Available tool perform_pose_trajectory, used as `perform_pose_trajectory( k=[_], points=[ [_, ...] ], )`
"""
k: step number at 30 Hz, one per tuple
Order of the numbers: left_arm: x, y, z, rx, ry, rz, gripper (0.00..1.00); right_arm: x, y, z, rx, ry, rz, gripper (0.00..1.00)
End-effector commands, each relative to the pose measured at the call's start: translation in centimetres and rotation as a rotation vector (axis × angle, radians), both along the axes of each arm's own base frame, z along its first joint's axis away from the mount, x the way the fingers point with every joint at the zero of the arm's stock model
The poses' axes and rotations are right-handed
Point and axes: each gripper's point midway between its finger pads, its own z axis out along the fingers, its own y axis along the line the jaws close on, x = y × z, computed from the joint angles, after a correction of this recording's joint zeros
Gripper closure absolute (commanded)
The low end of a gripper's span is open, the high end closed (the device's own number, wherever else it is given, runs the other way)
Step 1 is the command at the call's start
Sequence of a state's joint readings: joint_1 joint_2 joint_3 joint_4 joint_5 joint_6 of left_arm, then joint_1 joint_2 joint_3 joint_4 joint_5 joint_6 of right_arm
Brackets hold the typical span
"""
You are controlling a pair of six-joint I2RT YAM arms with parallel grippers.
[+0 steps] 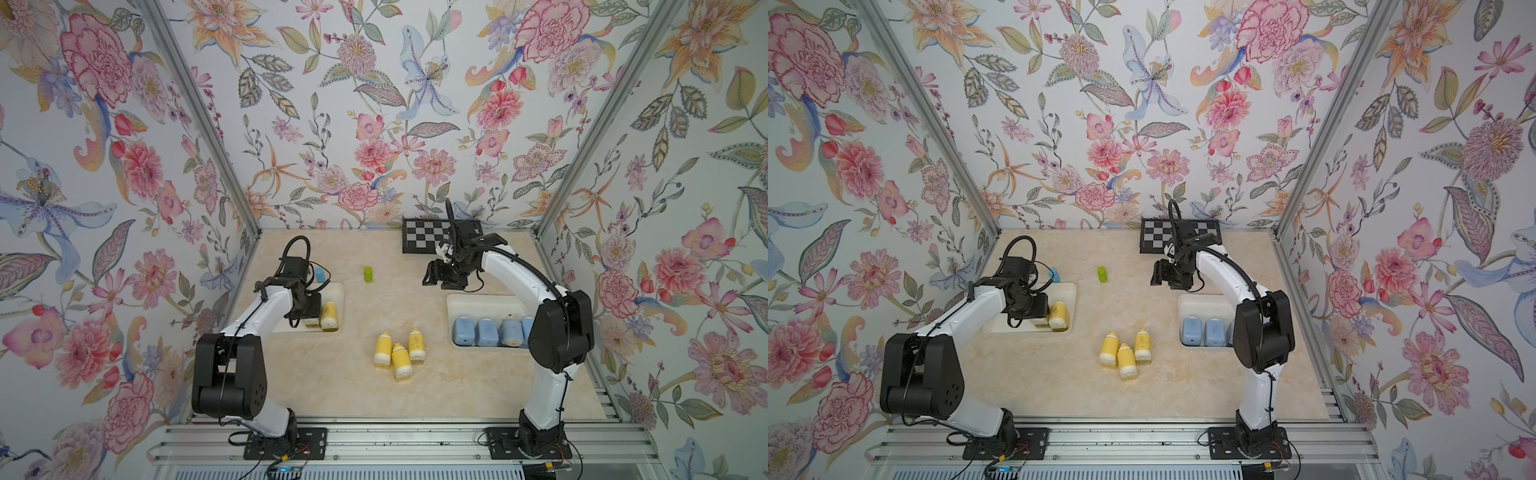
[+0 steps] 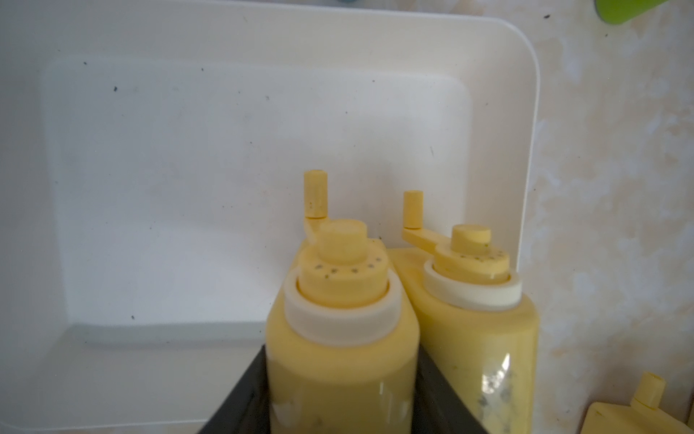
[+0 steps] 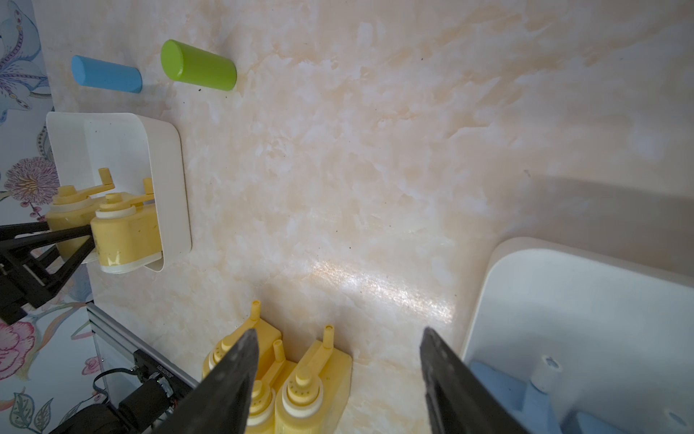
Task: Place the pencil sharpeners by color into the storage box
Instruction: Place the pencil sharpener in the storage box.
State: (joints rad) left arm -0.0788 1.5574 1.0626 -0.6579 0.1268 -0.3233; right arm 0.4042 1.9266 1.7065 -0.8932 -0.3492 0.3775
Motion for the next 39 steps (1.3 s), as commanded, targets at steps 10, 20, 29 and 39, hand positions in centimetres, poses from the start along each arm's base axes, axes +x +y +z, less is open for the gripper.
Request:
perform_pose_trajectory(
  k=[10, 20, 29, 39],
  points=[
    [0.1, 0.0, -1.4, 0.018, 0.037, 0.009, 0.55, -0.6, -0.2, -0.9, -0.022, 0.019, 0.011, 0.31],
    [-0.3, 0.2, -1.4, 0.042, 0.053, -0.004, 0.55, -0.7, -0.3, -1.3, -0.024, 0.027, 0.007, 0.31],
    [-0.6, 0.3, -1.5, 0.056, 0.065, -0.014, 0.55, -0.7, -0.2, -1.2, -0.017, 0.025, 0.007, 0.31],
    [-0.9, 0.2, -2.1, 0.055, 0.082, -0.019, 0.53, -0.9, -0.2, -1.3, -0.019, 0.030, 0.004, 0.31]
  ],
)
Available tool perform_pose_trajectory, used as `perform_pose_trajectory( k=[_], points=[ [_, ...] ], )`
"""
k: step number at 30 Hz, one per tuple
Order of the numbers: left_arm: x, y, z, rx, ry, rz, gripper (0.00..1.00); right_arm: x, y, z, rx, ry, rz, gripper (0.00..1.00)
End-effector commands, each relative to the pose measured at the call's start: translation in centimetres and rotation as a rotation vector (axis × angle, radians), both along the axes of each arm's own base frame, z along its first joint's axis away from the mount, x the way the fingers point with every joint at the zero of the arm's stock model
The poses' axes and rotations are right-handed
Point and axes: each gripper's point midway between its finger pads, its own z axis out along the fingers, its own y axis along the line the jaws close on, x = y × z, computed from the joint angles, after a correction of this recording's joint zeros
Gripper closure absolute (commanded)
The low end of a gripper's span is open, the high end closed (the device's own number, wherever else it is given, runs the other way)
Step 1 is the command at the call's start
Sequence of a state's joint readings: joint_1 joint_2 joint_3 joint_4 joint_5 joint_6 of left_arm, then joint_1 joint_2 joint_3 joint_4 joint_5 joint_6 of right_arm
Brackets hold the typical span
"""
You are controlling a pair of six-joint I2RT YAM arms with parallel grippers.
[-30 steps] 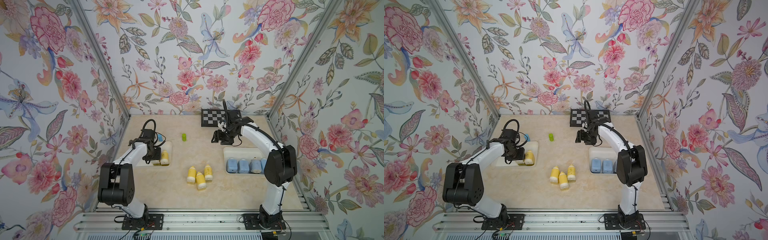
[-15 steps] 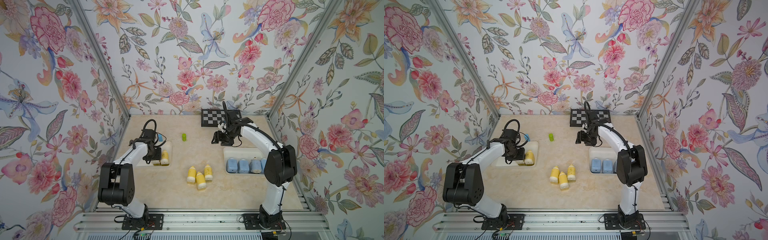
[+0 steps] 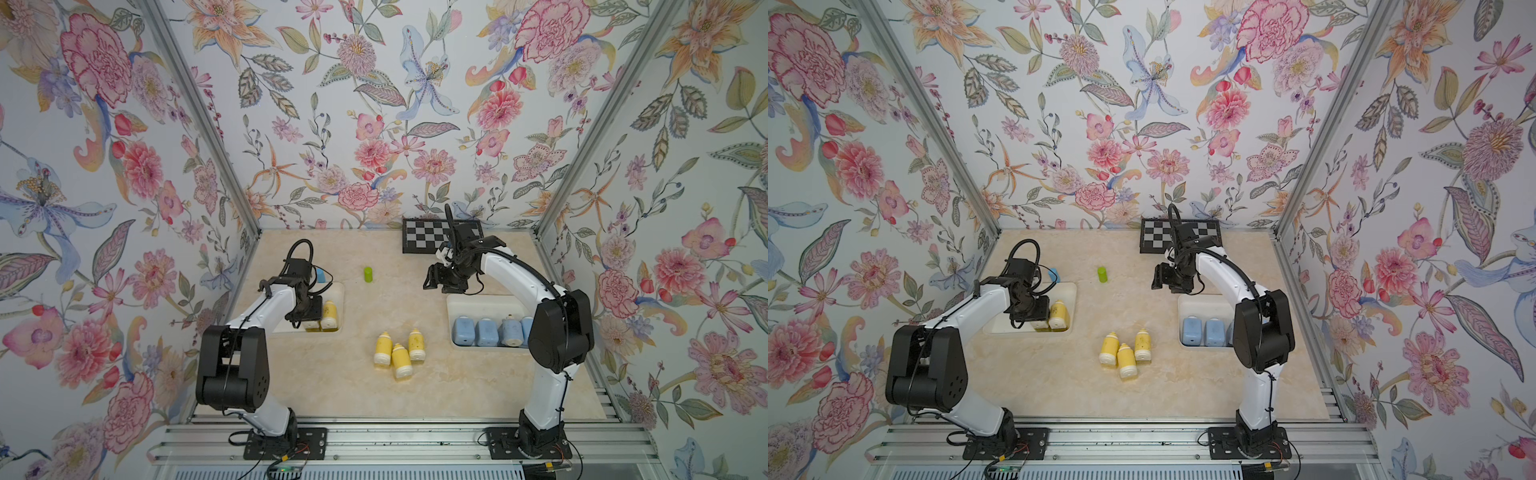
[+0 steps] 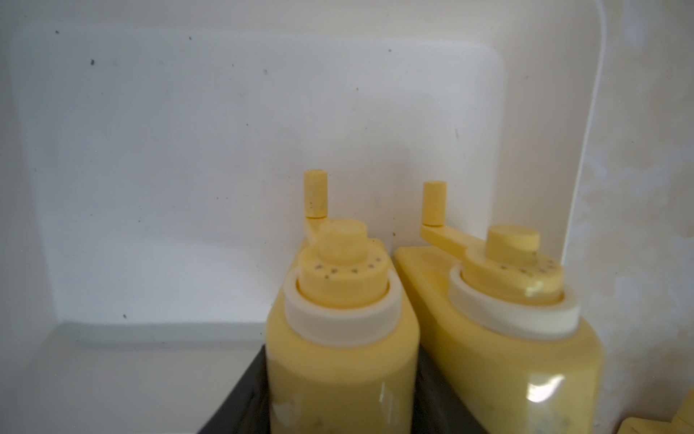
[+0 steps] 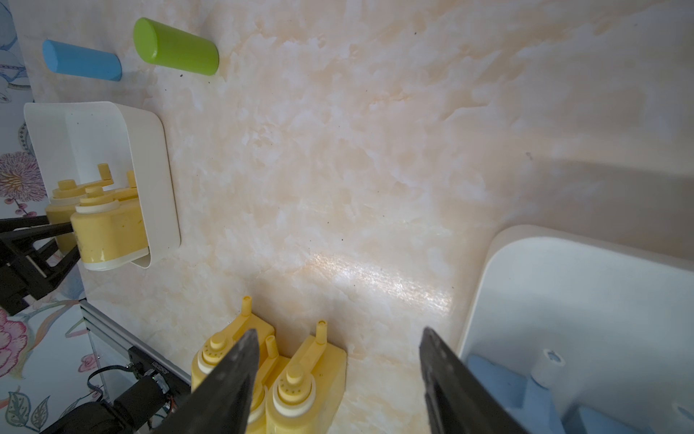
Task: Place the pencil sharpeners by color into the storage box
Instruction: Place the pencil sharpener in the storage box.
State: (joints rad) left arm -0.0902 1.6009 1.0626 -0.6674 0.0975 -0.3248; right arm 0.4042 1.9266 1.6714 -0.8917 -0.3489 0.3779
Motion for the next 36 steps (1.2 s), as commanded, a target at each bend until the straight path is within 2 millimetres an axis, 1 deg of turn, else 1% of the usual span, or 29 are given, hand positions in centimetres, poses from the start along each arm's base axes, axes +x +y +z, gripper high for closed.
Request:
perform_pose_trajectory(
  k=[1, 6, 18, 28, 36],
  points=[
    [-0.5, 0.1, -0.6, 0.023, 0.032, -0.019, 0.52, -0.2, 0.0, -0.2, -0.007, -0.001, 0.004, 0.31],
    [-0.5, 0.1, -0.7, 0.024, 0.034, -0.017, 0.50, -0.1, 0.1, -0.3, -0.005, 0.000, 0.003, 0.31],
    [0.3, 0.5, 0.5, 0.048, 0.014, -0.013, 0.43, 0.0, 0.3, -0.2, 0.002, 0.000, 0.003, 0.31],
    [0.5, 0.6, 1.3, 0.055, 0.001, -0.012, 0.36, 0.1, 0.4, -0.2, 0.005, 0.002, 0.004, 0.31],
    [0.6, 0.9, 3.2, 0.071, -0.027, 0.000, 0.31, 0.4, 0.8, 0.1, 0.019, -0.006, 0.011, 0.31]
  ],
)
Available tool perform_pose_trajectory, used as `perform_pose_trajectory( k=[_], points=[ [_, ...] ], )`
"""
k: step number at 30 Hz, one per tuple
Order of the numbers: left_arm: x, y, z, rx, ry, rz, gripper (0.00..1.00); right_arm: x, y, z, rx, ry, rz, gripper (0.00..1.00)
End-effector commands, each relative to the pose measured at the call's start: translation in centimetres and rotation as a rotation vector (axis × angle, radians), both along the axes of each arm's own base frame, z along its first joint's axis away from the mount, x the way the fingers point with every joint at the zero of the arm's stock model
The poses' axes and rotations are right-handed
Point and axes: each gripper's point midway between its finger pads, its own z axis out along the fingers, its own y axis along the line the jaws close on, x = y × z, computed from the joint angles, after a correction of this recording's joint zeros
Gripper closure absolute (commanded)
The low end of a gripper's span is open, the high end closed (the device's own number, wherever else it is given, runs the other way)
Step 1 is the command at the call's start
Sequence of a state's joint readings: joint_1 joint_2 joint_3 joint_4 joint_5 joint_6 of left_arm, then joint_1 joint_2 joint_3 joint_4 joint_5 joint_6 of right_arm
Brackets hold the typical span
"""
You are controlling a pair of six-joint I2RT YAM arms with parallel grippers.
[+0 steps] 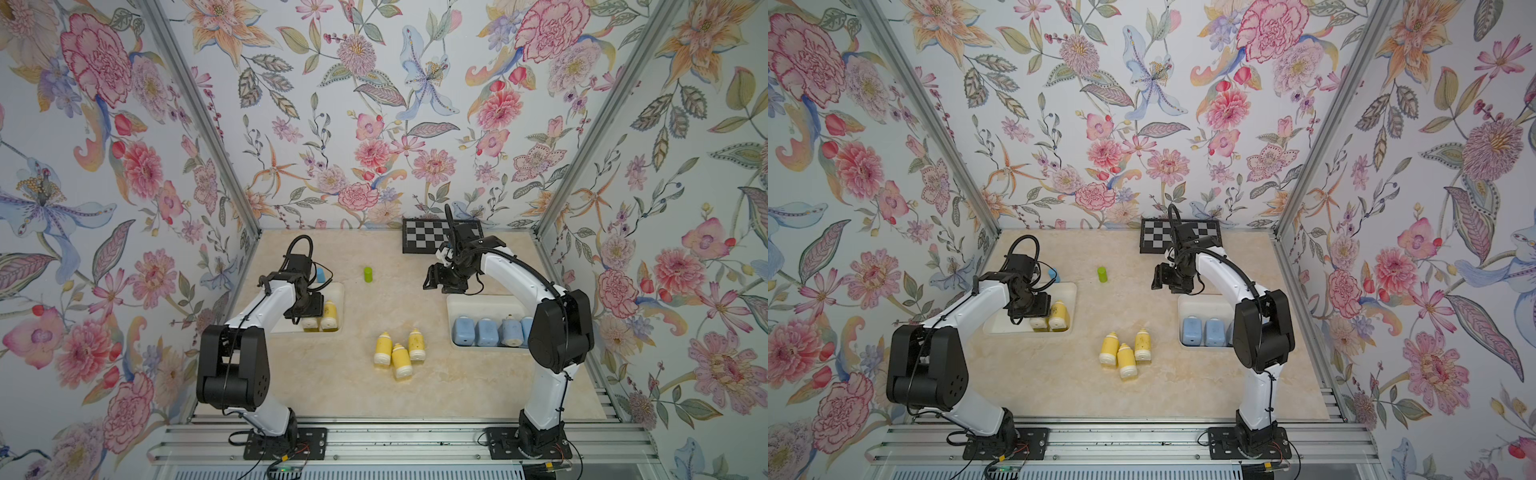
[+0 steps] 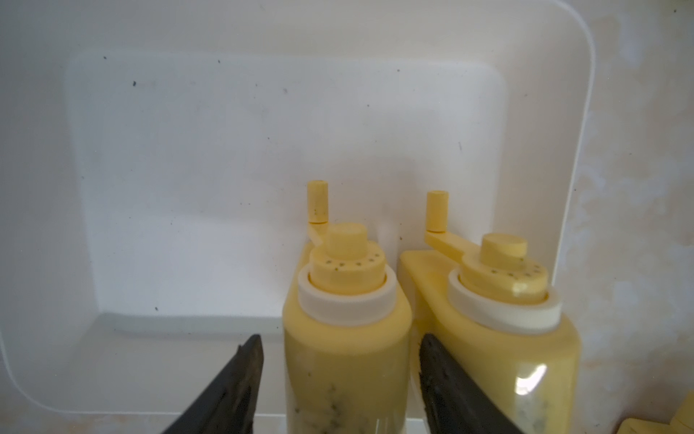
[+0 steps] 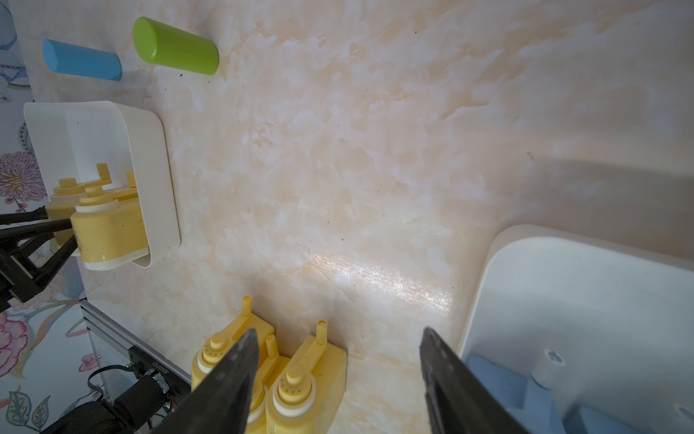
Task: Place the pencil sharpeners by color into the storage box
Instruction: Place the pencil sharpener in the storage box, then pick up the pencil sharpener from the center of the board.
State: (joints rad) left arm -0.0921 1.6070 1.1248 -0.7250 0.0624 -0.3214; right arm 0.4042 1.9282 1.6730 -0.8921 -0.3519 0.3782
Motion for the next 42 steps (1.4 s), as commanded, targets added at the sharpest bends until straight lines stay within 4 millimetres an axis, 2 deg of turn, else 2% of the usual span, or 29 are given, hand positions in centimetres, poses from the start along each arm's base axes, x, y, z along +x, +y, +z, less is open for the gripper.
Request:
perform_pose_trajectory(
  k=[1, 3, 13, 19, 23, 27, 30, 34, 37, 42],
  points=[
    [0.0, 0.5, 1.9, 0.040, -0.025, -0.004, 0.31, 0.5, 0.8, 0.2, 0.019, -0.008, 0.011, 0.30],
    [-0.1, 0.6, 3.2, 0.044, -0.058, 0.001, 0.30, 0.5, 0.9, 0.3, 0.023, -0.008, 0.014, 0.30],
    [-0.3, 0.9, 6.4, 0.038, -0.140, 0.029, 0.27, 0.4, 1.2, 0.5, 0.021, -0.017, 0.020, 0.31],
    [-0.6, 1.1, 10.1, 0.032, -0.219, 0.049, 0.27, 0.3, 1.2, 0.9, 0.019, -0.026, 0.015, 0.30],
    [-1.3, 1.0, 12.8, 0.005, -0.276, 0.071, 0.26, 0.3, 1.3, 1.0, 0.020, -0.029, 0.015, 0.31],
    [-2.9, 0.4, 13.9, -0.048, -0.302, 0.087, 0.26, 0.3, 1.6, 1.1, 0.028, -0.027, 0.017, 0.30],
    [-4.4, -0.2, 13.6, -0.087, -0.309, 0.098, 0.26, 0.4, 1.5, 1.3, 0.031, -0.031, 0.015, 0.30],
    [-6.3, -1.8, 11.4, -0.130, -0.274, 0.092, 0.27, 0.2, 1.4, 1.6, 0.031, -0.035, 0.011, 0.31],
    [-7.4, -3.9, 9.5, -0.138, -0.232, 0.062, 0.28, 0.1, 1.1, 1.7, 0.025, -0.037, 0.001, 0.30],
    [-8.2, -9.0, 8.3, -0.206, -0.230, -0.002, 0.28, 0.0, 1.1, 1.8, 0.033, -0.030, -0.005, 0.30]
  ],
)
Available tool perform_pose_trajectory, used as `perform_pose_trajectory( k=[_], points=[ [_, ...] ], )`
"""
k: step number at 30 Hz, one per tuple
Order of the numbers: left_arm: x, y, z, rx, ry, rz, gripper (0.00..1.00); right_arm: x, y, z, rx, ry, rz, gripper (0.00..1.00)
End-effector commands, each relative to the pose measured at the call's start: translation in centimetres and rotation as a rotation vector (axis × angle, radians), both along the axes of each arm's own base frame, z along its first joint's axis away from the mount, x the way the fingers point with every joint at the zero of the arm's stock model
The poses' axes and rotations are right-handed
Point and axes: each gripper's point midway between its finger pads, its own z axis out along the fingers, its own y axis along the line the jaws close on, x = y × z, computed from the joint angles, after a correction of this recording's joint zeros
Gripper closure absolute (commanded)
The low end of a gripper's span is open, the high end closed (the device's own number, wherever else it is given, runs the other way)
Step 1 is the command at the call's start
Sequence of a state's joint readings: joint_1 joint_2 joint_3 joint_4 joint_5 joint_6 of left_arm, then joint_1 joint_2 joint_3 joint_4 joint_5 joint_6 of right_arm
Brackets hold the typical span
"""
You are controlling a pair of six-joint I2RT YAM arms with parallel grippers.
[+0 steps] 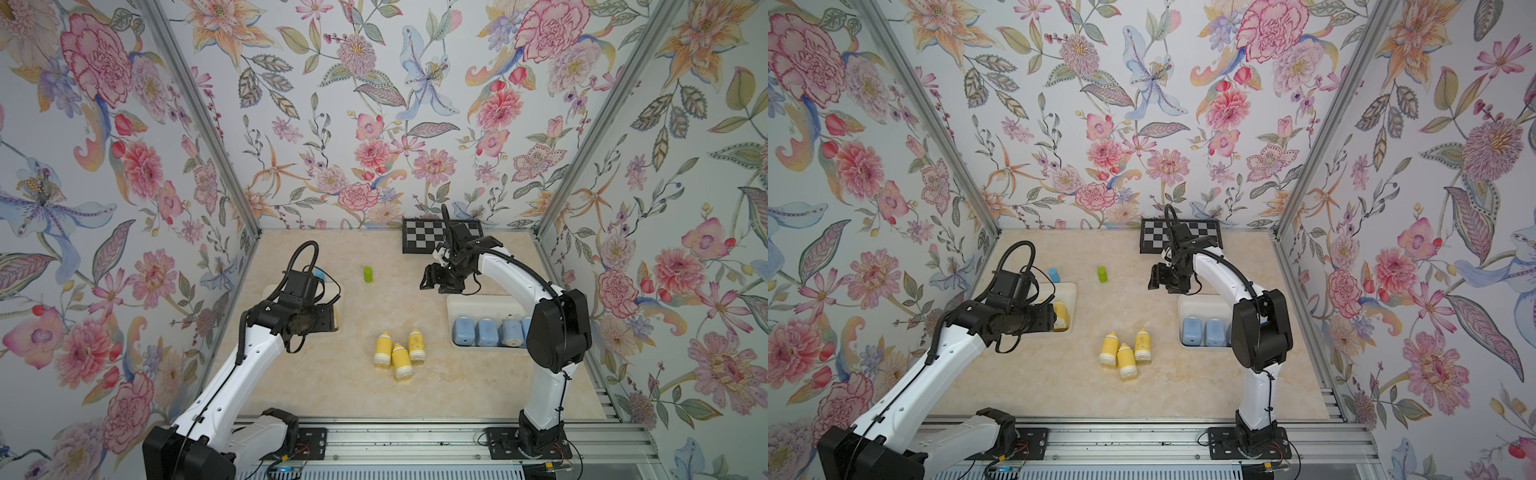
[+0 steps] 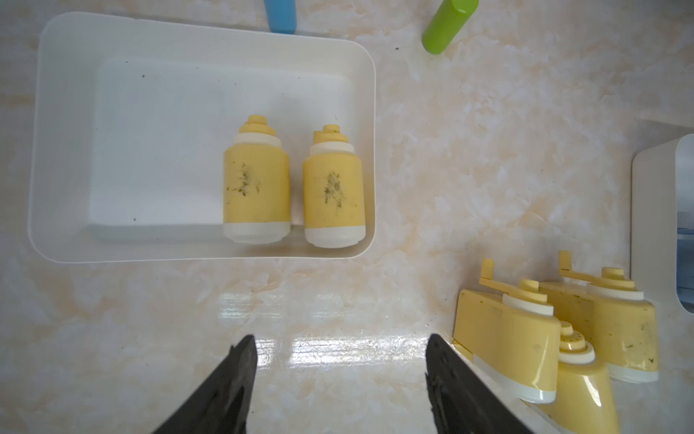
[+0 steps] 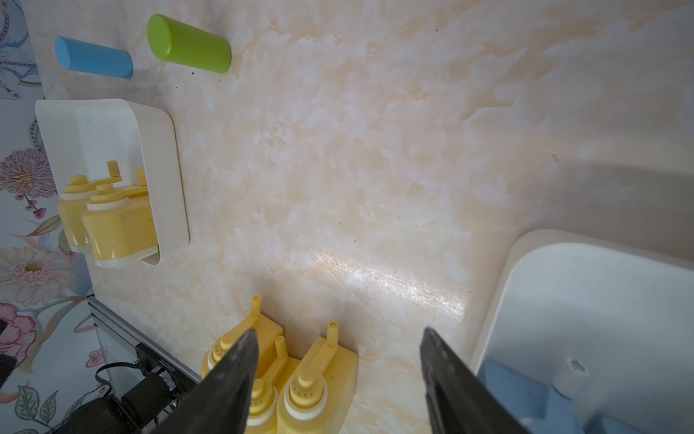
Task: Place the pencil sharpeners by color into the storage box
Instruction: Pick up the pencil sharpener from the center of the board.
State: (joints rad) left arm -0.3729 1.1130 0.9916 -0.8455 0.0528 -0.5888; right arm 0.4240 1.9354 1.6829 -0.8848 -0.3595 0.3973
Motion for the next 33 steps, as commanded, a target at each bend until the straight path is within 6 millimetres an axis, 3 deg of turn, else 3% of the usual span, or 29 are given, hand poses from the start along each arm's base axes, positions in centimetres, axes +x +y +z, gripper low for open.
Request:
perform_pose_trajectory(
  k=[1, 5, 8, 23, 33],
  points=[
    [-0.3, -3.2, -0.7, -0.059, 0.001, 0.001, 0.28, 0.1, 0.0, 1.8, 0.020, -0.035, -0.010, 0.30],
    [-1.7, -7.4, -2.9, -0.033, 0.061, -0.100, 0.28, -0.2, -0.6, 1.8, 0.017, -0.031, -0.027, 0.30],
    [-2.2, -9.4, -3.9, -0.027, 0.086, -0.139, 0.28, -0.3, -1.0, 1.5, 0.014, -0.021, -0.037, 0.30],
    [-2.1, -14.4, -5.1, -0.023, 0.115, -0.249, 0.27, -0.6, -2.7, 0.7, 0.002, 0.001, -0.060, 0.30],
    [-2.4, -15.4, -5.9, 0.011, 0.135, -0.310, 0.27, -0.8, -3.4, 0.6, -0.002, 0.003, -0.070, 0.30]
  ],
)
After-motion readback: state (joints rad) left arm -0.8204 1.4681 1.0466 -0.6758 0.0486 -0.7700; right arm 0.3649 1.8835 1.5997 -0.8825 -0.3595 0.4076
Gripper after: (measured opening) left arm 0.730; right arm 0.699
